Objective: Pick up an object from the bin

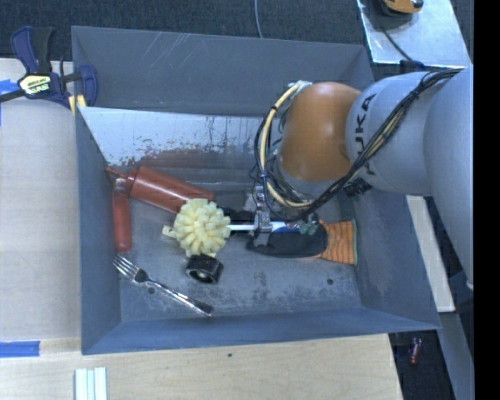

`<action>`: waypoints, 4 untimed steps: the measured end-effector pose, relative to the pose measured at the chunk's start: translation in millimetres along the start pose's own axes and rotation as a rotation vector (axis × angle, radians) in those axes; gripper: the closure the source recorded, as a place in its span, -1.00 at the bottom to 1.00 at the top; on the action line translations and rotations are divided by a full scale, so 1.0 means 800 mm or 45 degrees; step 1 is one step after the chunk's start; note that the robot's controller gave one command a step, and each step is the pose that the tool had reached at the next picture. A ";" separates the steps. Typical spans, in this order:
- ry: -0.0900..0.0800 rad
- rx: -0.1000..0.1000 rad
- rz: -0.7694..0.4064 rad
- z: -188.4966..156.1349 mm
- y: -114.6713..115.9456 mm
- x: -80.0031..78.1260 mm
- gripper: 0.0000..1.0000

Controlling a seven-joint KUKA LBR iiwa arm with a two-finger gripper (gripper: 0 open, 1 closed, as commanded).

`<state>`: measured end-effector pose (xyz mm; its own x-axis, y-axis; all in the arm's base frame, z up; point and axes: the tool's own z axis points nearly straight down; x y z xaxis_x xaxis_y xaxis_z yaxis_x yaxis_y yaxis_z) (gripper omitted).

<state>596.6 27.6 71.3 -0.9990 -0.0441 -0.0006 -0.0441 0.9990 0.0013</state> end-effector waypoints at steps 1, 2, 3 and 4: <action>0.000 0.000 0.001 0.000 0.000 0.000 1.00; 0.000 0.000 0.001 0.000 0.000 0.000 1.00; 0.000 0.000 0.001 0.000 0.000 0.000 1.00; 0.000 0.000 0.002 0.000 0.000 0.000 1.00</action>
Offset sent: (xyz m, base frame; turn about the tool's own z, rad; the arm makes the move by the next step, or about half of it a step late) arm 0.0000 0.0000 0.0000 0.0000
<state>596.6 27.5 71.3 -0.9991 -0.0427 -0.0005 -0.0427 0.9991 0.0015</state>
